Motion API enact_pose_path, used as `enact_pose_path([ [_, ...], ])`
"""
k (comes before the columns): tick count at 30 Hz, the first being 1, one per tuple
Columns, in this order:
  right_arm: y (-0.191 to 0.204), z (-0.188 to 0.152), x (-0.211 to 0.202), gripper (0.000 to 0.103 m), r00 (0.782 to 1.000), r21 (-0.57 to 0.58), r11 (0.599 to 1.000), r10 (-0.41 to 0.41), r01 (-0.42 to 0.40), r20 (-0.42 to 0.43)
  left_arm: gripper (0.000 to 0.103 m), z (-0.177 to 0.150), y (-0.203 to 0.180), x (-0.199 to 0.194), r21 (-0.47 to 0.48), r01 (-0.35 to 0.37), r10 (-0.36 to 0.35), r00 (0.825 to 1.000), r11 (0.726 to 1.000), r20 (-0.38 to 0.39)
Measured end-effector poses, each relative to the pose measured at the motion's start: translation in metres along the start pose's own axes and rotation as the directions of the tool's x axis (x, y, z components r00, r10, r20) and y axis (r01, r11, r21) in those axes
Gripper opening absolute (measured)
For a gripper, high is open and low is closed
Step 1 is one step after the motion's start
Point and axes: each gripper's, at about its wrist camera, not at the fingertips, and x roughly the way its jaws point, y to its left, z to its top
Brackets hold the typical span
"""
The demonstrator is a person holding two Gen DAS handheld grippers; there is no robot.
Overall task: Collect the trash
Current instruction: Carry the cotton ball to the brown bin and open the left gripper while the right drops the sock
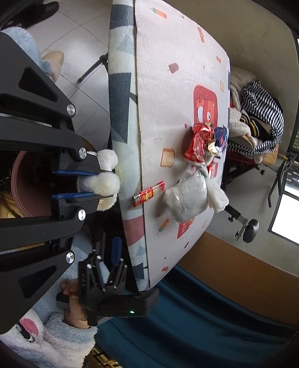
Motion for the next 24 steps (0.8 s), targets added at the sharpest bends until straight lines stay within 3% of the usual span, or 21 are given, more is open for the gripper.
enact_pose_path([
  [4,-0.009,-0.001,-0.021,0.086,0.993,0.052,0.998,-0.047,0.041,0.108,0.012,-0.007,-0.005,0.019,0.054,0.029,-0.028,0.999,0.998,-0.024],
  [8,-0.024,0.000,-0.026,0.093,0.990,0.119,0.992,-0.056,0.041,0.127,0.012,-0.021,-0.009,0.047,0.097,0.040,-0.033,0.997,0.995,-0.071],
  [12,-0.039,-0.002,-0.028,0.095,0.986,0.212,0.975,-0.097,0.067,0.137,0.012,-0.041,-0.006,0.078,0.093,0.046,-0.030,0.986,0.995,-0.163],
  [18,-0.049,-0.004,-0.030,0.095,0.983,0.272,0.960,-0.107,0.063,0.152,0.012,-0.046,-0.009,0.098,0.104,0.052,-0.028,0.975,0.993,-0.219],
  [24,-0.048,-0.002,-0.026,0.095,0.984,0.265,0.962,-0.108,0.066,0.144,0.012,-0.046,-0.006,0.104,0.082,0.060,-0.040,0.974,0.995,-0.224],
])
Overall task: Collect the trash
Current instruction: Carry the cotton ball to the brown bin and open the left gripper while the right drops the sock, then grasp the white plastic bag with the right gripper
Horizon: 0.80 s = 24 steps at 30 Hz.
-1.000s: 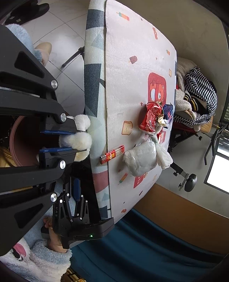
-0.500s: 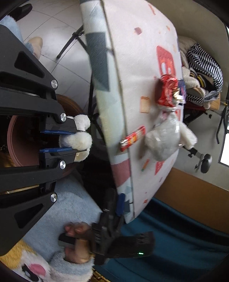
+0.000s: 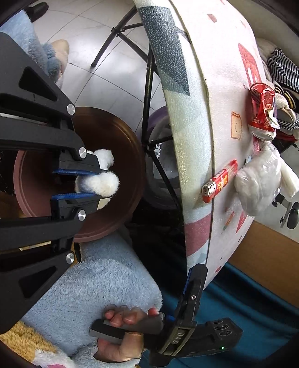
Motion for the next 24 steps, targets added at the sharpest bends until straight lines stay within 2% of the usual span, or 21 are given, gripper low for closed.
enact_pose_path([
  [5,0.005,-0.001,0.003,0.095,1.000,-0.019,1.000,-0.003,0.003,-0.012,0.014,-0.001,-0.003,0.000,0.011,-0.005,0.005,1.000,1.000,0.003],
  [7,0.006,-0.001,0.004,0.095,1.000,-0.020,1.000,-0.005,0.005,-0.013,0.028,-0.001,-0.003,-0.002,0.014,-0.017,0.017,1.000,1.000,0.014],
  [8,0.006,-0.001,0.004,0.095,1.000,-0.019,1.000,-0.005,0.005,-0.013,0.048,0.000,-0.003,-0.003,0.012,-0.023,0.023,0.999,1.000,0.027],
  [9,0.006,-0.001,0.004,0.095,1.000,-0.019,1.000,-0.006,0.006,-0.013,0.061,0.000,-0.003,-0.006,0.007,-0.032,0.032,0.999,0.999,0.042],
  [11,0.006,-0.001,0.004,0.095,1.000,-0.020,1.000,-0.006,0.006,-0.014,0.066,0.001,0.001,-0.012,-0.014,-0.059,0.060,0.996,0.998,0.073],
  [12,0.006,-0.001,0.004,0.095,1.000,-0.021,1.000,-0.007,0.006,-0.015,0.072,0.002,0.004,-0.014,-0.030,-0.080,0.082,0.993,0.996,0.086],
  [16,0.006,-0.002,0.005,0.095,1.000,-0.022,1.000,-0.011,0.011,-0.014,0.080,0.003,0.016,-0.027,-0.095,-0.135,0.147,0.980,0.986,0.133],
  [17,0.006,-0.002,0.005,0.095,1.000,-0.021,1.000,-0.011,0.011,-0.014,0.086,0.004,0.018,-0.029,-0.106,-0.146,0.160,0.977,0.984,0.139],
  [18,0.006,-0.002,0.005,0.095,1.000,-0.021,1.000,-0.011,0.011,-0.013,0.088,0.004,0.020,-0.031,-0.118,-0.160,0.177,0.973,0.980,0.147],
  [24,0.005,-0.002,0.003,0.095,1.000,-0.020,1.000,-0.018,0.018,-0.004,0.088,0.007,0.029,-0.040,-0.149,-0.223,0.246,0.956,0.963,0.161],
])
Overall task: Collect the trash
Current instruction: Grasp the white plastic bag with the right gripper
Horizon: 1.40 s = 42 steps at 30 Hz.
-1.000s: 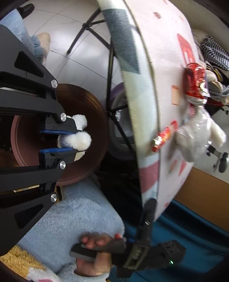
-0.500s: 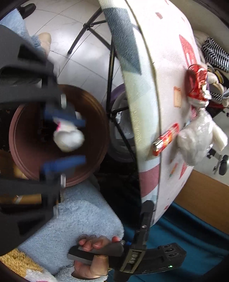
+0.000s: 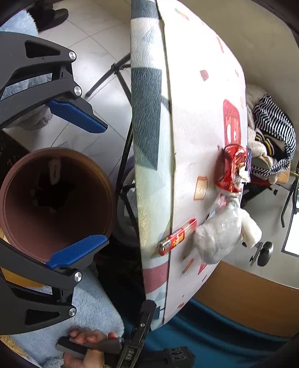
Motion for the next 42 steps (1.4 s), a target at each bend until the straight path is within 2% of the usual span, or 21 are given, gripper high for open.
enact_pose_path([
  [7,0.011,0.011,-0.003,0.095,0.999,-0.077,0.997,-0.032,0.033,0.011,0.089,0.013,0.012,-0.013,-0.020,-0.061,0.062,0.997,0.998,0.050],
  [13,0.034,0.045,0.008,0.097,0.994,-0.217,0.970,-0.101,0.108,0.044,0.089,0.035,0.026,-0.020,-0.042,-0.093,0.097,0.991,0.995,0.097],
  [19,0.049,0.091,0.038,0.097,0.989,-0.264,0.954,-0.130,0.144,0.068,0.089,0.060,0.040,-0.018,-0.060,-0.114,0.119,0.989,0.992,0.085],
  [26,0.059,0.133,0.086,0.097,0.974,-0.276,0.934,-0.221,0.227,0.053,0.089,0.080,0.059,-0.015,-0.110,-0.101,0.110,0.991,0.989,0.082],
  [28,0.057,0.141,0.102,0.097,0.964,-0.280,0.924,-0.266,0.260,0.018,0.089,0.084,0.063,-0.013,-0.125,-0.096,0.106,0.991,0.988,0.080],
  [31,0.055,0.146,0.110,0.097,0.973,-0.267,0.938,-0.232,0.219,-0.017,0.089,0.085,0.067,-0.009,-0.142,-0.087,0.098,0.992,0.986,0.073],
  [34,0.053,0.144,0.103,0.080,0.982,-0.291,0.941,-0.187,0.171,-0.026,0.089,0.086,0.068,-0.007,-0.140,-0.088,0.098,0.993,0.986,0.069],
  [37,0.047,0.139,0.090,0.072,0.989,-0.294,0.948,-0.141,0.121,-0.049,0.089,0.085,0.065,-0.008,-0.134,-0.088,0.098,0.993,0.987,0.068],
  [42,0.036,0.122,0.062,0.068,0.994,-0.280,0.957,-0.092,0.073,-0.053,0.089,0.084,0.062,-0.011,-0.132,-0.079,0.089,0.993,0.988,0.073],
])
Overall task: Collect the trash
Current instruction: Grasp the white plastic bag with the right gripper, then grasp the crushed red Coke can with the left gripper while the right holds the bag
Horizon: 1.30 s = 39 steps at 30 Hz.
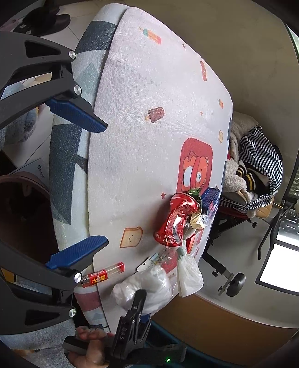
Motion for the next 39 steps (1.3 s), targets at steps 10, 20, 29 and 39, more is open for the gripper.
enact_pose_path([
  [10,-0.031,-0.042,-0.045,0.067,0.993,0.096,0.995,-0.038,0.027,0.113,0.089,0.003,-0.004,0.001,-0.024,0.037,-0.038,0.999,0.999,-0.023],
  [20,-0.050,-0.052,-0.060,0.067,0.984,0.150,0.987,-0.086,0.063,0.153,0.060,0.048,-0.019,0.034,-0.006,0.064,-0.064,0.997,0.998,-0.035],
  [29,-0.058,-0.065,-0.060,0.067,0.986,0.188,0.980,-0.092,0.066,0.138,0.061,0.118,-0.028,0.091,0.070,0.112,-0.108,0.993,0.991,-0.055],
  [39,-0.064,-0.075,-0.060,0.067,0.988,0.211,0.977,-0.063,0.032,0.144,0.034,0.130,-0.035,0.146,0.101,0.095,-0.082,0.988,0.990,-0.132],
])
